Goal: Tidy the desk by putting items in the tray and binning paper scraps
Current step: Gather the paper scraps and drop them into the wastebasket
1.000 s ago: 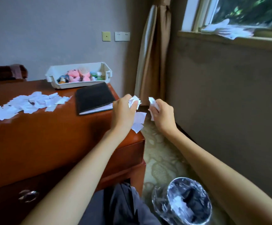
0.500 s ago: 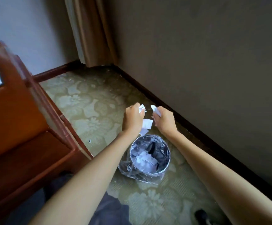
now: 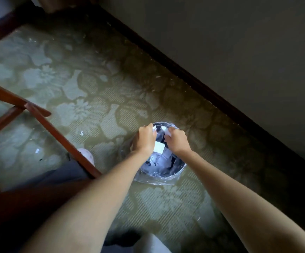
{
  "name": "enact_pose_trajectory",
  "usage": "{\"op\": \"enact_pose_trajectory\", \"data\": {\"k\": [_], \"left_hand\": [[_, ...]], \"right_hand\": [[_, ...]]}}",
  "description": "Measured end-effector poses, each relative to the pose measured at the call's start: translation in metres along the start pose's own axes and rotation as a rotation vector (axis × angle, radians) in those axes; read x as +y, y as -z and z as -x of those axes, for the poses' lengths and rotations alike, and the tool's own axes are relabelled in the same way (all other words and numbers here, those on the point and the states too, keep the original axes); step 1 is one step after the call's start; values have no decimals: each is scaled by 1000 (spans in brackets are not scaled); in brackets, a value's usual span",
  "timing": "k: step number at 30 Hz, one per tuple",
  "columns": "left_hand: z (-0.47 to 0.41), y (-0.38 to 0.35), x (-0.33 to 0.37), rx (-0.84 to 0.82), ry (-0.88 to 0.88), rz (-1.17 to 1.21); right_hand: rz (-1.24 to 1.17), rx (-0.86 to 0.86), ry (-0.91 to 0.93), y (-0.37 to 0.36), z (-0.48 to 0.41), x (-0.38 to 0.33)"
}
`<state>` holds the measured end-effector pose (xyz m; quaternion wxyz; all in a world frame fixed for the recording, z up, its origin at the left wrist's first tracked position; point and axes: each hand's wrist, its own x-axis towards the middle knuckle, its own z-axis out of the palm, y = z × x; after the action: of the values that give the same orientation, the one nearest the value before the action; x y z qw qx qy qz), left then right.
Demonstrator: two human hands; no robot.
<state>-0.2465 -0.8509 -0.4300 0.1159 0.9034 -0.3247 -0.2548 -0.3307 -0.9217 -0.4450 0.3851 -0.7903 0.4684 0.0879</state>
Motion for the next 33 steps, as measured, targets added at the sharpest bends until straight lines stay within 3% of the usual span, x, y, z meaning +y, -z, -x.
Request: {"op": "enact_pose_trajectory", "data": {"k": [8,13,21,29,33], "left_hand": [[-24,-49,-11,-106,17,5],[-26,-58,-21,-210,92,98],[-9,-43,-32,-452,87,147],[23,14,-28,-368,87,33],[45,68,-22,-172,56,-153]], "right_hand": [[60,-149,-150,-44,-31,42],[166,-257,-148,-53,-39,47],[180,-278,-92,-59,-27,46],[396,-235,55,-24,9,6],[560,-92,202,10,37,-38]]}}
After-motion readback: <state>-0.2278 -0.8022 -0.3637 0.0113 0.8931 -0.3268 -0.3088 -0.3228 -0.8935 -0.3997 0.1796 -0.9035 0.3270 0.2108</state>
